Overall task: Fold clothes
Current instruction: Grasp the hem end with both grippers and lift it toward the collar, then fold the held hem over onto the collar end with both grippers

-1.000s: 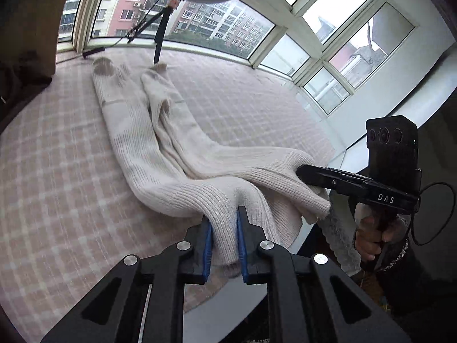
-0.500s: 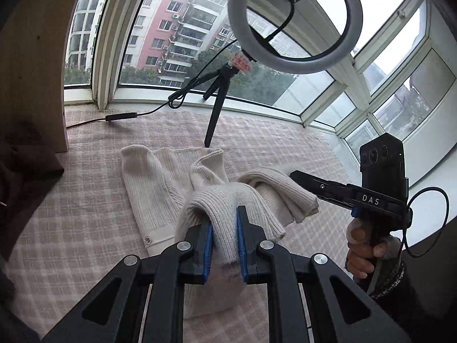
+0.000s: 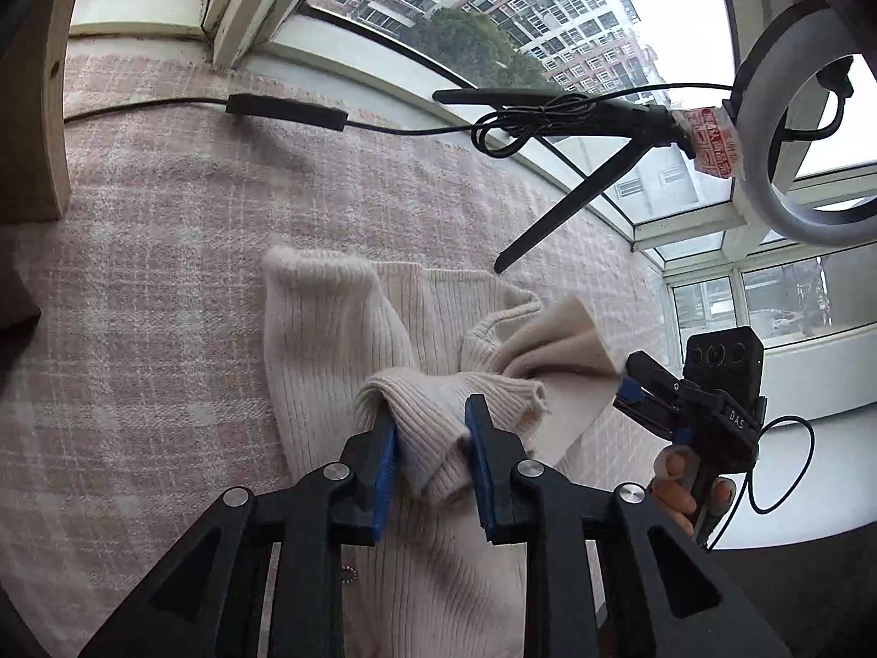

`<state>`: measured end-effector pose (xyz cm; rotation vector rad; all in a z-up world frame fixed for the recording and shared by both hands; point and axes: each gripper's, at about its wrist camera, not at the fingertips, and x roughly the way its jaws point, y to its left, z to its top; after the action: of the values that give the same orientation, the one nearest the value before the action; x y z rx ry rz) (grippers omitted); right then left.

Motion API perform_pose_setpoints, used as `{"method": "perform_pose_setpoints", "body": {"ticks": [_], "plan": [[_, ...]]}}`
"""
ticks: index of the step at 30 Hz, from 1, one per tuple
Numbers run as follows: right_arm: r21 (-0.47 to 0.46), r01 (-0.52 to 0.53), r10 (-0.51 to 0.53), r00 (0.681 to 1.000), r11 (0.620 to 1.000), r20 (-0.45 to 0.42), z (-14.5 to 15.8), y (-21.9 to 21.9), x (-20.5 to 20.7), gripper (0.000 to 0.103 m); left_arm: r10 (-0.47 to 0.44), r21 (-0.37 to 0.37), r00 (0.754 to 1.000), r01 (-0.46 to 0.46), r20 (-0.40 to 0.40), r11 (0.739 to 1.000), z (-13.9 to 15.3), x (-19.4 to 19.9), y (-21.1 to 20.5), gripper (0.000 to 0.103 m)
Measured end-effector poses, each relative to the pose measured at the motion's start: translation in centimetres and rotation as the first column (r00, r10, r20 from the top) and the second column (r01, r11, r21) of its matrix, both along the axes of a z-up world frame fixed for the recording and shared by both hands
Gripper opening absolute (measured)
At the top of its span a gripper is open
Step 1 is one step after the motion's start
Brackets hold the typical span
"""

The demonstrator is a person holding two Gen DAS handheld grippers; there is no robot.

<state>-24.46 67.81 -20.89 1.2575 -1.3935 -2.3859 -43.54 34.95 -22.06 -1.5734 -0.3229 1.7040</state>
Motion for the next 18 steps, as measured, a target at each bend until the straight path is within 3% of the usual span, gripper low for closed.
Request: {"method": "perform_pose_setpoints", "body": {"ticks": [3,4,6,9,12,17,18], "plan": [[0.151,0.004,0.002,0.999,0.989,-0.043,1.9,0.3,1.7,0.041,0.019,-0.027,0.987,-0.024,-0.159,0.999,2.3,0.3,-1.8,0.057],[0.213,-0.018,0.027,0.999,0.977,-0.038,2.0,-0.3,1.7,0.041,0.024,-0.031,0.982,-0.030,-0.186,0.999,2.7,0.4,-2.3,0.058],[0.313,-0.070,0.076,0.997,0.947,-0.007,1.6,-1.6,1.4,0.041,0.029,-0.039,0.974,-0.038,-0.223,0.999,3.1,0.7,-3.4,0.059],[0.375,-0.147,0.149,0.989,0.915,0.024,0.4,-3.5,0.5,0.041,0.023,-0.032,0.953,-0.034,-0.302,0.999,3.0,1.6,-3.9,0.059],[0.429,-0.187,0.197,0.980,0.884,0.022,-0.4,-4.9,-1.0,0.041,-0.046,-0.063,0.948,0.027,-0.316,0.998,1.7,1.7,-1.8,0.059],[0.447,-0.226,0.239,0.971,0.865,0.029,-1.9,-5.0,-3.4,0.041,-0.140,-0.125,0.924,0.101,-0.357,0.987,0.1,1.7,2.2,0.056],[0.441,-0.230,0.243,0.970,0.868,0.027,-2.1,-4.9,-3.8,0.041,-0.150,-0.125,0.925,0.113,-0.349,0.986,-0.3,1.6,2.7,0.048]]}}
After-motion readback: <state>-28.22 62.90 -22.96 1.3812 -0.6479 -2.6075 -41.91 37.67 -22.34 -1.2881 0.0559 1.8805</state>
